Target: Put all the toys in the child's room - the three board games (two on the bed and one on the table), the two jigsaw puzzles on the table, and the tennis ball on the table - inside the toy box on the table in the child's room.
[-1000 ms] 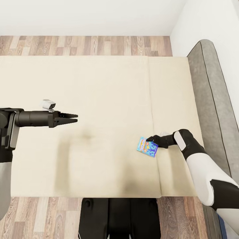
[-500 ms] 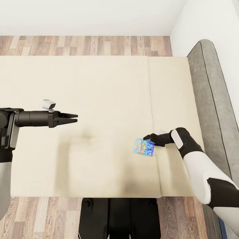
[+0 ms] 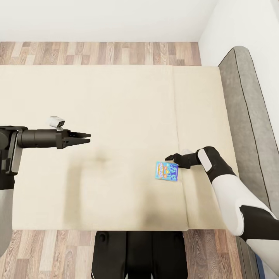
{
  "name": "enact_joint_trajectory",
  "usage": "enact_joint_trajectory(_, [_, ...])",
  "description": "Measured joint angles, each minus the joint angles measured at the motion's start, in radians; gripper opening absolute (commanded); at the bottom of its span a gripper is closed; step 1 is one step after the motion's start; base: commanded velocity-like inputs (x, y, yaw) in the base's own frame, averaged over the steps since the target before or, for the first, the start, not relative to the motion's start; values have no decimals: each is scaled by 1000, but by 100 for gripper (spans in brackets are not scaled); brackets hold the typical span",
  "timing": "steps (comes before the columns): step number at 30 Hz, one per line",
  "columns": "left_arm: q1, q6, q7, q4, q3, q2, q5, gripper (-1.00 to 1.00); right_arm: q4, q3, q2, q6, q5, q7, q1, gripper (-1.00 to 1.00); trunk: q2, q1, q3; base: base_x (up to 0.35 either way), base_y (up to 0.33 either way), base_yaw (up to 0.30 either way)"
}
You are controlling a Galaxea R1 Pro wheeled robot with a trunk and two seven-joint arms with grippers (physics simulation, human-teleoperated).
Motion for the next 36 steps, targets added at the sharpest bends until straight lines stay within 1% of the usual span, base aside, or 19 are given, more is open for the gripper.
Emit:
enact_joint_trajectory(3, [0, 0, 0, 0, 0, 0, 0, 100, 0, 0, 2, 0, -1, 0, -2, 100, 0, 0, 0, 0, 0, 0])
enact_joint_trajectory(8, [0, 0, 0, 0, -1, 0, 0, 100, 1, -1, 19, -1, 2, 0, -4, 100, 0, 0, 0, 0, 0, 0])
enact_joint_trajectory(9, [0, 0, 0, 0, -1, 0, 0, 100, 1, -1, 27, -1, 6, 1, -4, 100, 0, 0, 0, 0, 0, 0])
enact_joint_trajectory(12, [0, 0, 0, 0, -1, 0, 0, 100, 1, -1, 34, -1, 8, 1, -5, 100, 0, 0, 0, 0, 0, 0])
enact_joint_trajectory(31, [0, 0, 0, 0, -2, 0, 0, 100, 6, 3, 38, -2, 12, -1, -6, 100, 0, 0, 0, 0, 0, 0])
enact_joint_trajectory(36, [0, 0, 0, 0, -2, 0, 0, 100, 7, 18, 37, -2, 13, -2, -6, 100, 0, 0, 0, 0, 0, 0])
